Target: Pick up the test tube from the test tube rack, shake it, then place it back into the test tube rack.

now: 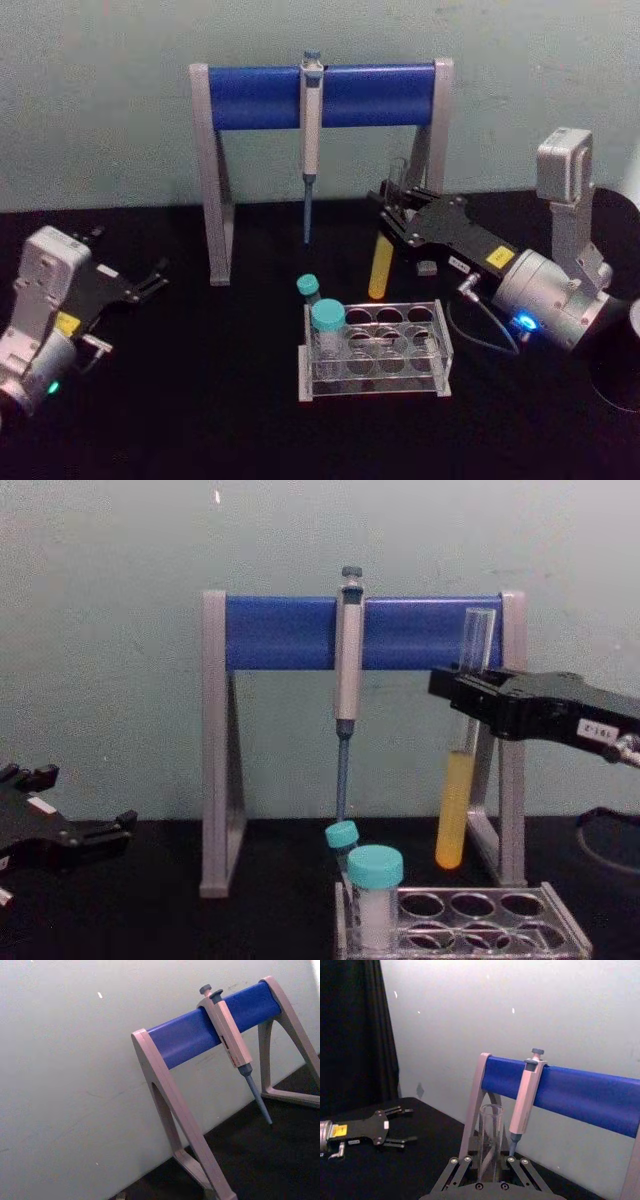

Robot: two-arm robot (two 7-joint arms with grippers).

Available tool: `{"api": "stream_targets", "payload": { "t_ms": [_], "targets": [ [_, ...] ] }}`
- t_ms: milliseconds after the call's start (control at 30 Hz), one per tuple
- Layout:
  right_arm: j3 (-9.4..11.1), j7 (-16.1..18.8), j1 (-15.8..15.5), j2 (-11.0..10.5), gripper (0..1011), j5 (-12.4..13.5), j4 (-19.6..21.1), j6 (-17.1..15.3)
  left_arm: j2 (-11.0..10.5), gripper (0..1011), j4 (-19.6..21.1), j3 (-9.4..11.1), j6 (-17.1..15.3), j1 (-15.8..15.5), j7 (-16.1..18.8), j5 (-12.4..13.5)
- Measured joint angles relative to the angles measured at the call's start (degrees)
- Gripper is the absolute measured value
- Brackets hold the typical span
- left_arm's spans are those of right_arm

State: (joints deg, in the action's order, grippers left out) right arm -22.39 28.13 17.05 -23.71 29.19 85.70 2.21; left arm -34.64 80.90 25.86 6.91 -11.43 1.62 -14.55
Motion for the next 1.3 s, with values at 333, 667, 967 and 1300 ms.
{"api": "stream_targets", "payload": {
  "t_ms": [333,667,967,1300],
  "targets": [
    [-0.4,3.2,-0.8,-1.8,230,1.0,1.7,0.6,0.0,1001,0.0,0.0,0.0,0.0,0.0,0.0],
    [-1.6,6.7,-2.6,-4.3,232,3.1,3.9,1.3,0.0,1001,0.0,0.0,0.0,0.0,0.0,0.0],
    [-2.9,6.6,-3.1,-4.4,232,3.5,3.5,1.5,0.0,1001,0.0,0.0,0.0,0.0,0.0,0.0],
    [-3.9,6.1,-2.7,-3.9,230,2.9,1.9,2.1,0.0,1001,0.0,0.0,0.0,0.0,0.0,0.0]
  ]
}}
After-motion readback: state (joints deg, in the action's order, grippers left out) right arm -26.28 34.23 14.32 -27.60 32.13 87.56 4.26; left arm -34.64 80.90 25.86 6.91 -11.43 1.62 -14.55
